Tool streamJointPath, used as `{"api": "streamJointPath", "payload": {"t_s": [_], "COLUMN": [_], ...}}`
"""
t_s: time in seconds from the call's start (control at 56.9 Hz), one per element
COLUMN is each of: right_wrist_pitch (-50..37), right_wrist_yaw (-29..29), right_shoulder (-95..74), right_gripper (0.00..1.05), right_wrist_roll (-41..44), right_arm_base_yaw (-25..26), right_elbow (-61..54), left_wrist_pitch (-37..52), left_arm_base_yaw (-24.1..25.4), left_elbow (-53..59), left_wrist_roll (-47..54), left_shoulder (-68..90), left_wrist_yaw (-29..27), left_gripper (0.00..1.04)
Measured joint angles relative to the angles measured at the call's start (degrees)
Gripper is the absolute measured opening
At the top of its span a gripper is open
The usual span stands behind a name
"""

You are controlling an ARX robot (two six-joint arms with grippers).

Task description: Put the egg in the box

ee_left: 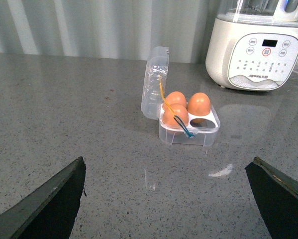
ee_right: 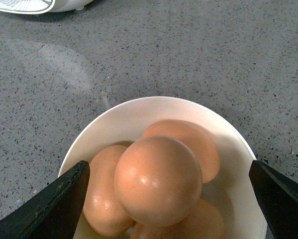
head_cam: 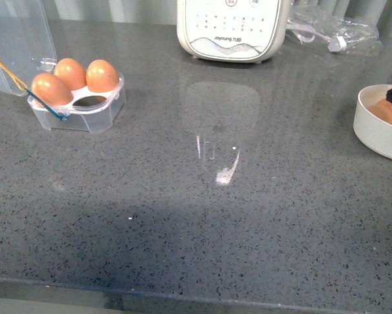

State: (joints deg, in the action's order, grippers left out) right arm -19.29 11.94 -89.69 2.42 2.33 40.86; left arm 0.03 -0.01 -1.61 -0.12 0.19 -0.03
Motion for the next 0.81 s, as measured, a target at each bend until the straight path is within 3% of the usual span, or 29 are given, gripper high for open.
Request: {"api": "streamJointPath", "payload": {"t_s": [0.105,0.422,0.808], "right_wrist_pitch": [0.00,0.00,1.97], "right_wrist_yaw": [-0.07,-0.22,-0.94], "right_shoulder": [-0.26,-0.55,4.66], "right_gripper": [0.90,0.45,0.42], "right_wrist_roll": [0.00,0.39,1.49], "right_arm_base_yaw": [0.00,0.00,-1.49], "right_elbow": [0.00,0.00,-0.24], "left_wrist_pitch": [0.00,0.00,0.00], "left_arm_base_yaw": [0.00,-0.02,0.00], "left_elbow": [0.00,0.00,0.00], "left_wrist_roll": [0.00,0.00,0.00], "left_shoulder": [0.00,0.00,0.00], "left_wrist_yaw": [-0.02,0.00,-0.02], "left_gripper": [0.98,0.98,0.98]}}
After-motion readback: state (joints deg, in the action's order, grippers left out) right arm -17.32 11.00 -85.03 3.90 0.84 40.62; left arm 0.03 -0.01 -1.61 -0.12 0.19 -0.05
